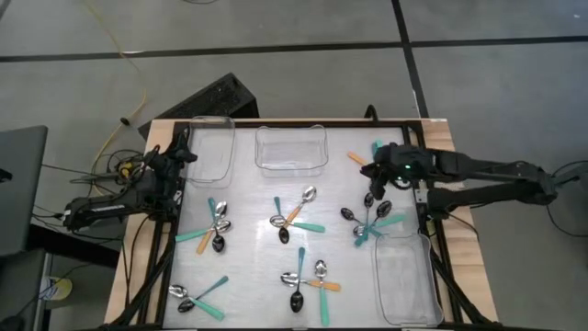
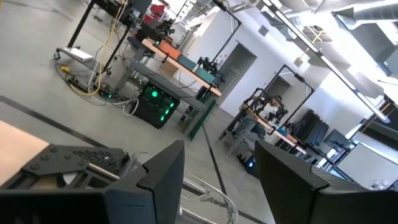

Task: Sort silverware by color (type)
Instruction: Put the blue spoon into the top middle transparent bin

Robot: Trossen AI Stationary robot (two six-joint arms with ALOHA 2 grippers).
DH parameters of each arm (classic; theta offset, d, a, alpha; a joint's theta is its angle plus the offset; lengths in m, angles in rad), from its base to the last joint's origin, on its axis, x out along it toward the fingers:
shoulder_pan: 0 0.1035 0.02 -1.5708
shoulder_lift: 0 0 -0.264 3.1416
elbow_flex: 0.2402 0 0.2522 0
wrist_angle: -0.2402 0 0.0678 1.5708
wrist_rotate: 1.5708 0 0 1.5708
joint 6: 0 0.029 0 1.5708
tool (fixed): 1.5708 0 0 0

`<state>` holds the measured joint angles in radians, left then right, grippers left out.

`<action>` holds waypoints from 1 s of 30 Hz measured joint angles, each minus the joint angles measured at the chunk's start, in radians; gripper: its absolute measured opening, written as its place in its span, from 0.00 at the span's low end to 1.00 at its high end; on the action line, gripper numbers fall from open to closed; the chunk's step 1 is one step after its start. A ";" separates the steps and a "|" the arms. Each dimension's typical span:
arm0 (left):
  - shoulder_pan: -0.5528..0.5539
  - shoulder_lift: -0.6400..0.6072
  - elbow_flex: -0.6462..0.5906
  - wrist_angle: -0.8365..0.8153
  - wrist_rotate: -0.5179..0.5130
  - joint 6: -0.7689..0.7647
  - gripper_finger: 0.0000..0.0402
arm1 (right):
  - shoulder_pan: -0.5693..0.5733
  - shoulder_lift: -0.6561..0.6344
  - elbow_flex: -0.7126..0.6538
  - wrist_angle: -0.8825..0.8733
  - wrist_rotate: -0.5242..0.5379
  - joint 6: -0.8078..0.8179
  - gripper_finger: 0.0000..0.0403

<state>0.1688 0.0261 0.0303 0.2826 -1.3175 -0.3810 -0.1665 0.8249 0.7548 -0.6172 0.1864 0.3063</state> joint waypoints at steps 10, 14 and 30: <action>0.000 0.000 0.000 -0.014 0.004 -0.029 0.46 | -0.011 0.303 0.191 -0.321 -0.176 0.529 0.40; 0.000 0.000 0.000 -0.017 0.004 -0.032 0.46 | 0.006 0.417 0.191 -0.325 -0.260 0.639 0.40; 0.000 0.000 0.000 -0.154 0.027 -0.022 0.46 | 0.010 0.678 0.190 -0.402 -0.363 0.699 0.33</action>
<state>0.1692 0.0261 0.0303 0.1287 -1.2905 -0.4025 -0.1570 1.5033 0.9451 -1.0194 -0.1769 1.0054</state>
